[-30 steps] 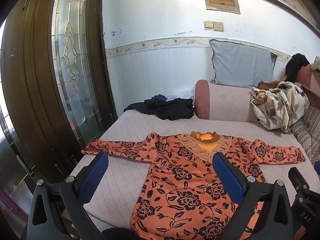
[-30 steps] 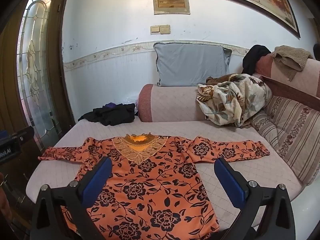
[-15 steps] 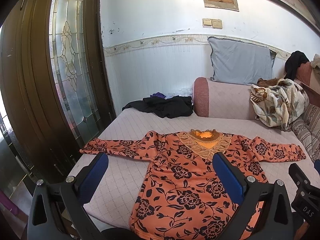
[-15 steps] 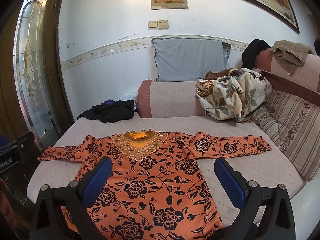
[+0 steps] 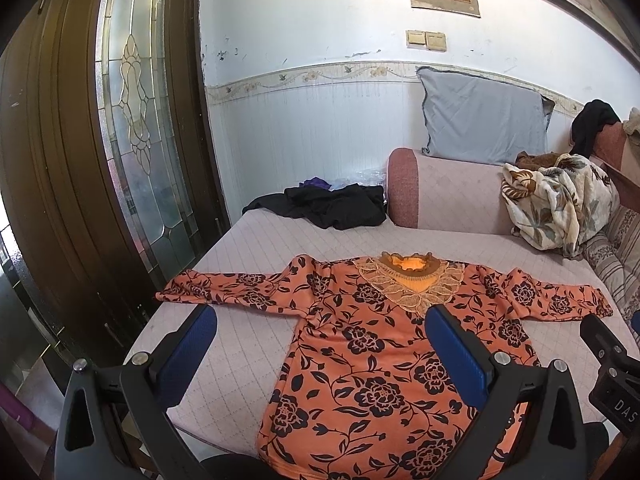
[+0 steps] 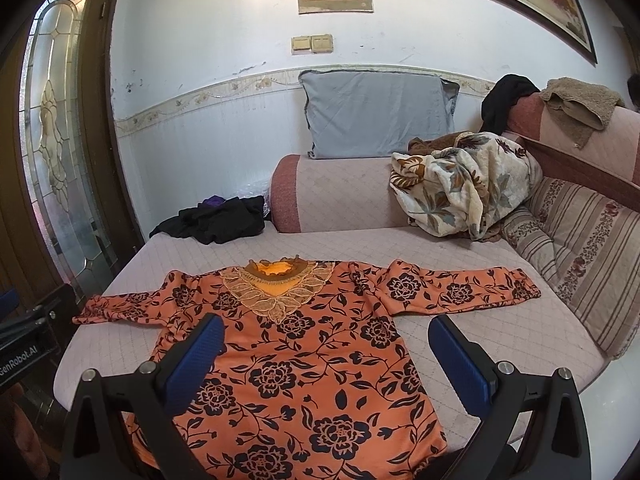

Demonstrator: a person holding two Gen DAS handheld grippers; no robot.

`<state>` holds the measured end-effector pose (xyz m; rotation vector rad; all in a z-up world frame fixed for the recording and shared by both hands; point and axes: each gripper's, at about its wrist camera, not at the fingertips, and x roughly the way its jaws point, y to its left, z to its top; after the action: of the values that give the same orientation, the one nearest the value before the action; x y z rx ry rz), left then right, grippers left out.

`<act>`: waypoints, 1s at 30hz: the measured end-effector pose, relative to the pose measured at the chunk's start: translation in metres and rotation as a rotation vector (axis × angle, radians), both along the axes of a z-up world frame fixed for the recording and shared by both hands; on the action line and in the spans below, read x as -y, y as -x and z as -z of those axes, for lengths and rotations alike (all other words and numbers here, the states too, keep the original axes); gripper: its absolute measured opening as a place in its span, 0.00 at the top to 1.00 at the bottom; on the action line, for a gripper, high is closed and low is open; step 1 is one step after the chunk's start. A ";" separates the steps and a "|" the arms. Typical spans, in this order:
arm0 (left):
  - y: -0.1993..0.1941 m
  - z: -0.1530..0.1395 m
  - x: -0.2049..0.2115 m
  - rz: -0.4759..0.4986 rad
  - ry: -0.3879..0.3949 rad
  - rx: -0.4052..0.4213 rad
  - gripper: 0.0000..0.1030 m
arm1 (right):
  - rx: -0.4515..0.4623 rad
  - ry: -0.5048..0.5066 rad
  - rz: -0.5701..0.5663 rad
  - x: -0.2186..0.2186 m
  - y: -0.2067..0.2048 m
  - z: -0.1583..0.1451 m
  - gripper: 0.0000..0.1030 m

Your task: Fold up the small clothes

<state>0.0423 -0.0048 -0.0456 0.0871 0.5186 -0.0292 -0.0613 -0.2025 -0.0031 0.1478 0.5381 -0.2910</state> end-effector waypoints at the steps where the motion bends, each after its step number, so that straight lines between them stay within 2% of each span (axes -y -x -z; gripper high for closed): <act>1: 0.000 0.000 0.000 0.000 0.000 0.000 0.00 | -0.003 0.000 -0.001 -0.001 -0.001 0.000 0.00; 30: -0.010 0.010 0.000 0.002 0.000 -0.029 0.00 | -0.032 -0.017 0.001 -0.002 -0.011 0.006 0.00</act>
<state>0.0521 -0.0049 -0.0559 0.0876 0.5476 -0.0326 -0.0507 -0.2004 -0.0091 0.1606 0.5720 -0.2906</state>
